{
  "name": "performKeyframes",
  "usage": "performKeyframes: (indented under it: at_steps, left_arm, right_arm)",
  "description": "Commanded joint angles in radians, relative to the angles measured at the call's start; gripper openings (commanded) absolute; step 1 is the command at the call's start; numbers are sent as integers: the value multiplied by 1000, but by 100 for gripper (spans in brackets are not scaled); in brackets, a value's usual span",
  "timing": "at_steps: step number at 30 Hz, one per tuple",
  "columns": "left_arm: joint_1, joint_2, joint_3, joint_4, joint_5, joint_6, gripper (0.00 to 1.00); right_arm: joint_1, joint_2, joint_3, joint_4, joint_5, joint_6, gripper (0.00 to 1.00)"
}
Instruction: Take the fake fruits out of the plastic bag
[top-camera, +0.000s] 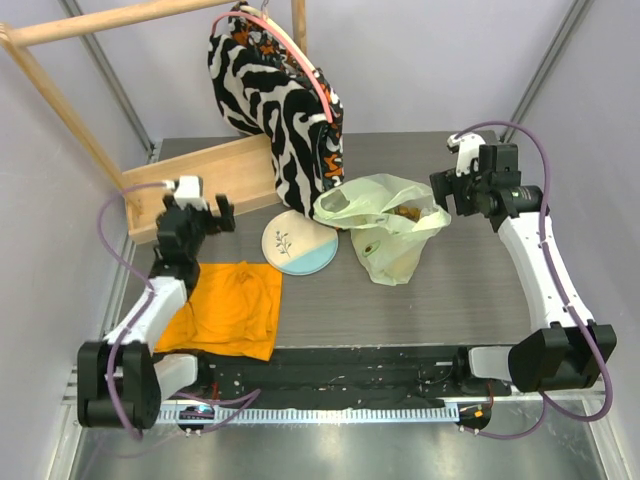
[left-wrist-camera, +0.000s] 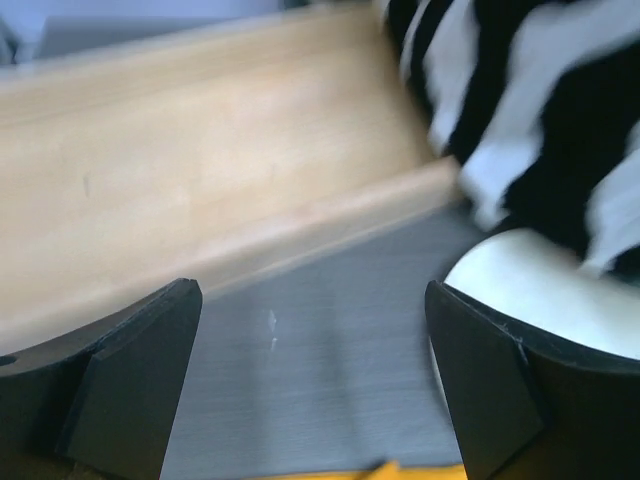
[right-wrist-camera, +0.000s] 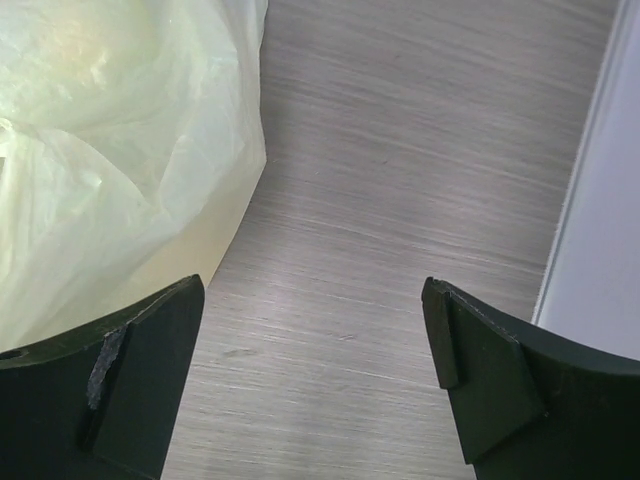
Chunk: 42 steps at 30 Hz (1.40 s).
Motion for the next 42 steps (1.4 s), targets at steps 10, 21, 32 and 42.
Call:
performKeyframes:
  at_steps: [10, 21, 32, 42]
  left_arm:
    - [-98, -235, 324, -782, 207, -65, 100]
    - [-313, 63, 537, -1034, 251, 20, 72]
    - [-186, 7, 560, -1155, 202, -152, 11]
    - [65, -263, 571, -1191, 387, -214, 91]
  right_arm:
    - [2, 76, 81, 93, -63, -30, 99]
    - [171, 118, 485, -96, -275, -62, 94]
    - [668, 47, 143, -43, -180, -258, 1]
    - [860, 465, 132, 266, -40, -265, 1]
